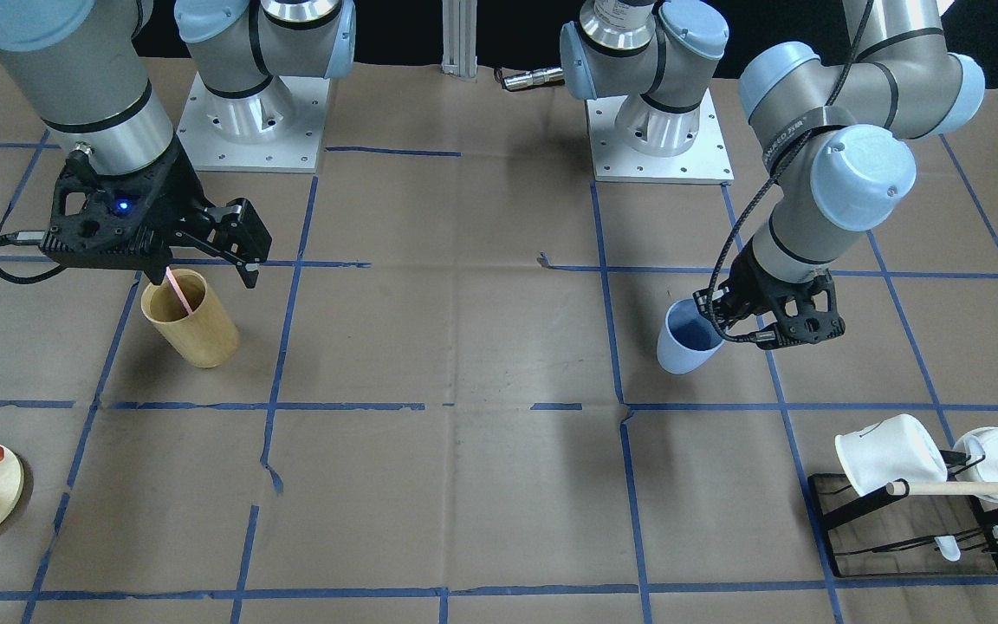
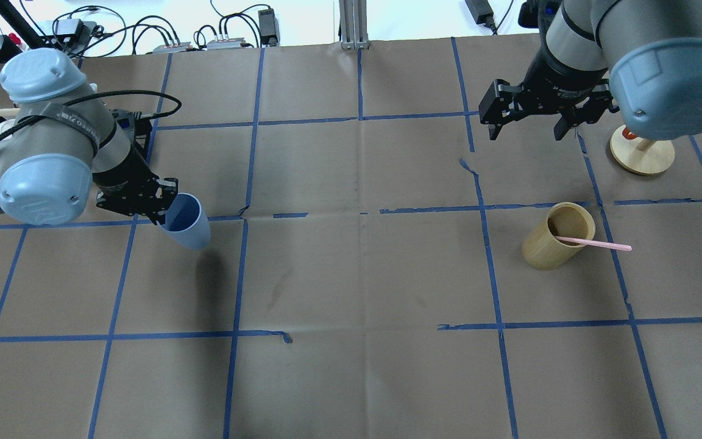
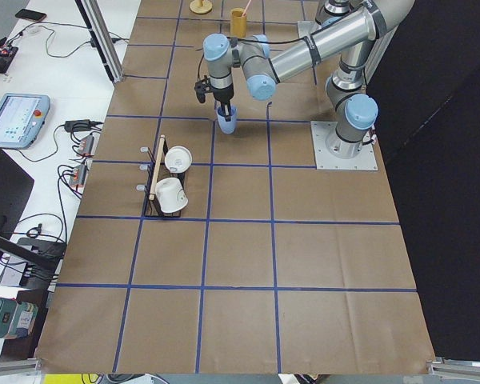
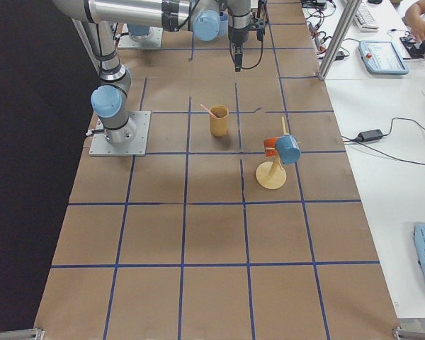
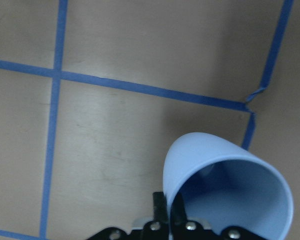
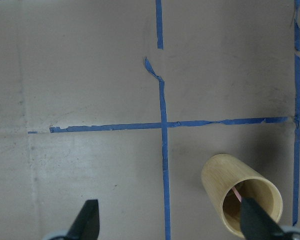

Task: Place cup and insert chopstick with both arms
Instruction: 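Set the blue cup upright at center while the right gripper descends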

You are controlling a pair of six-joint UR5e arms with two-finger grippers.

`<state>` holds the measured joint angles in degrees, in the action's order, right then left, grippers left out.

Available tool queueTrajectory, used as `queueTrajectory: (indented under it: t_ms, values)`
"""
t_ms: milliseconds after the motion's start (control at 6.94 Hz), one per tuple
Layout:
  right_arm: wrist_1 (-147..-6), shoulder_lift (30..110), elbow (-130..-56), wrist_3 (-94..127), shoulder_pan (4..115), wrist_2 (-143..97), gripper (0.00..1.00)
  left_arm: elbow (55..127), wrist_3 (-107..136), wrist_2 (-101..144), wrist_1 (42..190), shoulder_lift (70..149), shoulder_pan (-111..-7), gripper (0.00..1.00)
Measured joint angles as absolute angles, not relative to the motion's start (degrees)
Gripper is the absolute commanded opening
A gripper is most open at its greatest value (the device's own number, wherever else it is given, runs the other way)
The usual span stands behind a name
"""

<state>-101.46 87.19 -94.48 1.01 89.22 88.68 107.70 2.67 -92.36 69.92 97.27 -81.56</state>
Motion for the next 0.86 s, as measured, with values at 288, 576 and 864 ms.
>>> queueTrajectory:
  t_ms: [288,576,864]
  values:
    - [-101.01,87.74,-94.60,-3.51,89.29,88.77,1.00,102.03,17.64,-91.75,71.11,100.58,-92.04,0.00]
    - [-100.84,88.40,-96.65,-16.76,88.28,89.54,1.00,95.00,29.40,-90.69,71.42,106.57,-100.72,0.00]
    - [-101.20,90.26,-101.89,-26.88,85.29,91.69,1.00,91.08,31.78,-87.18,71.06,111.24,-105.21,0.00]
